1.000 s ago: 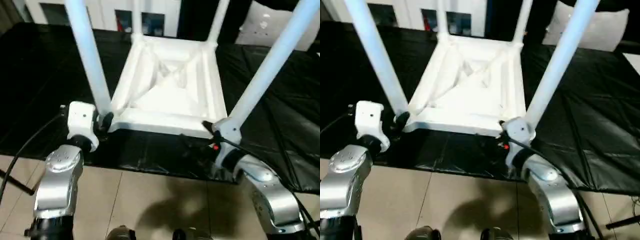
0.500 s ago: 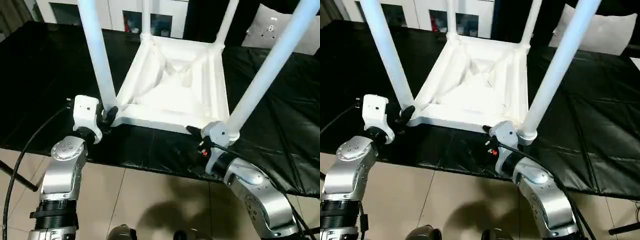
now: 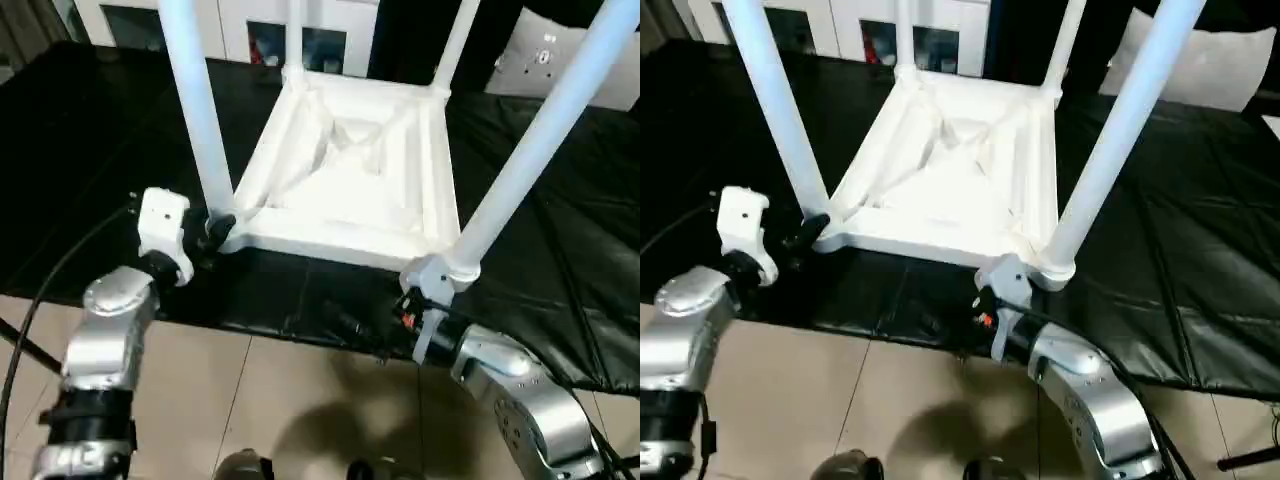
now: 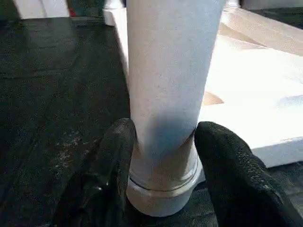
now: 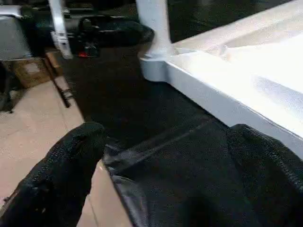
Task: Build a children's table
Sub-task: Flip table
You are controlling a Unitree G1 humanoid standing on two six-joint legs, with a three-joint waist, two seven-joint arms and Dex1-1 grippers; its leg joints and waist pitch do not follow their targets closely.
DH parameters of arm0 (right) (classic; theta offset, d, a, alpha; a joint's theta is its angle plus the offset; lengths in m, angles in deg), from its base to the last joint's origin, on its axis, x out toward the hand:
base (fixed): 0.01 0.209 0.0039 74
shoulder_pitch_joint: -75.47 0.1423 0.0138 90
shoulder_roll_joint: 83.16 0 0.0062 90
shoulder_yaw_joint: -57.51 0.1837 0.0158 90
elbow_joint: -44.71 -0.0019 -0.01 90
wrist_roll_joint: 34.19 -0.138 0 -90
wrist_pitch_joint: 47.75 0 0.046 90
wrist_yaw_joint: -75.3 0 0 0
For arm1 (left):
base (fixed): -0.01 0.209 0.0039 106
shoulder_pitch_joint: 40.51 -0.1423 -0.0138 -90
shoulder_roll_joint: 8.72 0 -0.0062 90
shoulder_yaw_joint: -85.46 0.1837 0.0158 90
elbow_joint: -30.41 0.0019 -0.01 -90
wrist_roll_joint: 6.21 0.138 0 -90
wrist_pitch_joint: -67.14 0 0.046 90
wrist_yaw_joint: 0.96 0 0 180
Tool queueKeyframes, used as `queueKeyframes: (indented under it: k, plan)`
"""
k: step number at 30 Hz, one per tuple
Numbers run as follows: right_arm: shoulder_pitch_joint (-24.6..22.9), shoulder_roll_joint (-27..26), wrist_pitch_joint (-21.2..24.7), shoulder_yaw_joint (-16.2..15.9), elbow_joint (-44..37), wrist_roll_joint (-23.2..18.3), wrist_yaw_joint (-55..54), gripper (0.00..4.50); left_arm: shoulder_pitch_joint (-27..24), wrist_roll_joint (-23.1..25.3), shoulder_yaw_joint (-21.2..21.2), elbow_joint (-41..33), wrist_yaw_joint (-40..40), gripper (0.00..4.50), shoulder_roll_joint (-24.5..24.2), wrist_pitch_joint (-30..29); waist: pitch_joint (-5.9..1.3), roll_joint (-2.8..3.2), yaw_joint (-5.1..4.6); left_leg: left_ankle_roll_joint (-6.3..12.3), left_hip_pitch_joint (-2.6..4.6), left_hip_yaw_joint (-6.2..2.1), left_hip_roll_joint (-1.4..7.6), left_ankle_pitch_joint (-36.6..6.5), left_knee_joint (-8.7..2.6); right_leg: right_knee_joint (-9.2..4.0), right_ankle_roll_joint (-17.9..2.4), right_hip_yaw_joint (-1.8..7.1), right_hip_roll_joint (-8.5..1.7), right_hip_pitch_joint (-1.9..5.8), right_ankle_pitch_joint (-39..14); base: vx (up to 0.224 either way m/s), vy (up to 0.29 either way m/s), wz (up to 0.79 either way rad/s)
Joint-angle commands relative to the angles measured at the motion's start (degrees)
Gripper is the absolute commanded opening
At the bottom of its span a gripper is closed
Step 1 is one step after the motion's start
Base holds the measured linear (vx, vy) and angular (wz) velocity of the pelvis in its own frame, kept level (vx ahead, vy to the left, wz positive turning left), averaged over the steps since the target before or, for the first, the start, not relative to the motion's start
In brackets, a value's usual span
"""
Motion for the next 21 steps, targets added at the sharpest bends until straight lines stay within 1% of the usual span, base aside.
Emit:
queueKeyframes:
  k: [1, 2, 4, 5, 6, 7, 8, 9, 11, 13, 14, 15, 16, 17, 18, 19, 20, 21]
  plan:
    - [-0.6, 0.6, -0.6, 0.4, -1.8, -0.7, 0.8, 4.5, 0.9, -1.1, 0.9, 0.8, 3.5, 2.73, -0.6, 1.1, -4.73, 0.77, -0.14, 2.27, 0.53, -2.17, 5.99, -6.9, -5.46, -3.62, -13.0, 4.76, -6.97, 2.7, -6.9, 0.0, 0.0, 0.0]
    - [-0.5, 0.8, -0.9, 0.6, -1.5, -0.7, 0.9, 4.5, 1.5, -1.2, 1.1, 1.9, 5.3, 2.88, -1.6, 1.4, -4.71, 0.81, -0.16, 2.22, 0.53, -2.14, 5.95, -6.9, -5.47, -3.65, -13.2, 4.72, -6.9, 2.62, -6.8, 0.0, 0.0, 0.0]
    - [-0.3, 1.3, -1.6, 0.9, -0.9, -0.9, 1.3, 4.5, 3.1, -2.0, 2.0, 4.9, 10.0, 3.11, -3.8, 2.7, -4.91, 0.89, -0.11, 2.14, 0.7, -2.0, 5.79, -6.7, -5.37, -3.64, -13.3, 4.75, -6.92, 2.61, -6.4, 0.0, 0.0, 0.0]
    - [-0.3, 1.3, -1.6, 0.9, -0.9, -0.9, 1.4, 4.5, 3.2, -2.0, 2.0, 5.0, 10.2, 3.12, -3.8, 2.8, -4.94, 0.85, -0.03, 2.06, 0.72, -1.95, 5.71, -6.6, -5.35, -3.58, -13.2, 4.79, -6.96, 2.64, -6.2, 0.0, 0.0, 0.0]
    - [-0.2, 1.4, -1.7, 1.0, -0.8, -0.9, 1.5, 4.5, 3.6, -2.2, 2.2, 5.6, 10.9, 3.15, -4.2, 2.9, -4.93, 0.87, -0.02, 1.84, 0.66, -2.02, 5.92, -6.4, -5.45, -3.44, -13.5, 4.74, -7.03, 2.72, -5.7, 0.0, 0.0, 0.0]
    - [-0.2, 1.5, -1.7, 1.0, -0.8, -1.0, 1.7, 4.5, 3.9, -2.5, 2.3, 6.0, 11.7, 3.25, -4.3, 2.7, -5.09, 0.89, -0.08, 1.81, 0.65, -1.96, 5.92, -6.3, -5.37, -3.35, -13.7, 4.74, -7.03, 2.79, -5.3, 0.0, 0.0, 0.0]
    - [-0.2, 1.6, -1.8, 1.1, -0.8, -1.1, 2.0, 4.5, 4.6, -2.9, 2.5, 7.0, 12.9, 3.25, -4.6, 2.8, -5.13, 0.91, -0.01, 1.9, 0.76, -1.87, 5.9, -6.0, -5.27, -3.32, -14.1, 4.76, -7.07, 2.7, -4.7, 0.0, 0.0, 0.0]
    - [-0.2, 1.6, -1.8, 1.1, -0.8, -1.1, 2.0, 4.5, 4.7, -3.0, 2.5, 7.2, 13.0, 3.53, -4.6, 2.8, -5.19, 0.98, 0.08, 1.85, 0.8, -1.84, 5.92, -5.7, -5.23, -3.26, -14.3, 4.75, -7.06, 2.7, -4.3, 0.0, 0.0, 0.0]
    - [0.1, 1.8, -2.1, 0.9, -0.5, -0.8, 1.9, 4.5, 6.5, -1.9, 3.0, 10.1, 12.4, 3.57, -4.5, 4.4, -5.33, 0.96, 0.27, 1.96, 0.83, -1.7, 5.85, -5.5, -5.17, -3.33, -14.3, 4.73, -7.06, 2.75, -4.2, 0.0, 0.0, 0.0]
    - [0.1, 1.8, -2.2, 0.8, -0.4, -0.7, 1.7, 4.5, 7.2, -1.7, 2.9, 11.1, 11.8, 3.79, -4.1, 5.1, -5.44, 0.91, 0.7, 1.51, 0.82, -1.64, 6.02, -5.8, -5.19, -3.25, -14.1, 4.73, -7.19, 2.86, -4.6, 0.0, 0.0, 0.0]
    - [0.1, 1.8, -2.3, 0.7, -0.3, -0.4, 1.2, 4.5, 7.7, -1.8, 2.7, 11.9, 11.3, 3.94, -3.7, 5.5, -5.44, 0.98, 0.74, 1.45, 0.8, -1.6, 6.0, -5.7, -5.18, -3.29, -14.1, 4.72, -7.18, 2.83, -4.6, 0.0, 0.0, 0.0]
    - [0.1, 1.7, -2.4, 0.7, -0.3, -0.3, 1.1, 4.5, 7.9, -1.9, 2.6, 12.2, 11.1, 4.01, -3.5, 5.6, -5.61, 0.91, 0.89, 1.3, 0.92, -1.57, 6.06, -5.4, -5.13, -3.17, -14.1, 4.7, -7.18, 2.86, -4.0, 0.0, 0.0, 0.0]
    - [0.2, 1.7, -2.4, 0.6, -0.1, 0.1, 0.6, 4.5, 8.4, -1.5, 2.6, 12.9, 10.0, 4.05, -2.9, 5.9, -5.68, 0.9, 1.0, 1.42, 0.85, -1.55, 6.07, -4.7, -5.08, -3.07, -14.3, 4.69, -7.16, 2.86, -3.0, 0.0, 0.0, 0.0]
    - [0.2, 1.6, -2.2, 0.6, 0.1, 0.4, 0.2, 4.5, 8.7, -1.6, 2.2, 13.4, 9.0, 3.57, -2.2, 6.1, -5.7, 0.88, 1.06, 1.49, 0.88, -1.51, 6.04, -4.7, -5.05, -3.07, -14.2, 4.7, -7.13, 2.83, -2.8, 0.0, 0.0, 0.0]
    - [0.4, 1.4, -2.2, 0.7, 0.3, 0.7, -0.4, 4.5, 8.9, -1.6, 1.8, 13.6, 7.3, 3.55, -1.1, 6.0, -5.8, 0.89, 1.08, 1.45, 0.78, -1.5, 6.03, -4.8, -5.06, -3.07, -14.2, 4.66, -7.16, 2.96, -2.9, 0.0, 0.0, 0.0]
    - [0.4, 1.4, -2.2, 0.7, 0.3, 0.7, -0.4, 4.5, 8.9, -1.6, 1.8, 13.6, 7.3, 3.67, -1.1, 6.0, -5.86, 0.83, 1.1, 1.4, 0.79, -1.5, 6.07, -4.8, -5.04, -3.08, -14.2, 4.67, -7.23, 3.0, -2.9, 0.0, 0.0, 0.0]
    - [0.5, 1.2, -2.3, 0.7, 0.6, 1.1, -0.8, 4.5, 8.9, -2.0, 1.4, 13.6, 5.5, 3.65, 0.2, 5.9, -5.99, 0.77, 1.07, 1.37, 0.73, -1.5, 6.04, -5.1, -4.99, -3.09, -14.1, 4.66, -7.26, 3.12, -3.3, 0.0, 0.0, 0.0]
    - [0.5, 1.1, -2.3, 0.7, 0.7, 1.1, -0.9, 4.5, 8.8, -2.2, 1.4, 13.7, 5.4, 3.47, 0.5, 5.8, -6.0, 0.73, 1.17, 1.33, 0.78, -1.47, 6.05, -5.4, -4.98, -3.25, -13.9, 4.66, -7.28, 3.06, -3.8, 0.0, 0.0, 0.0]
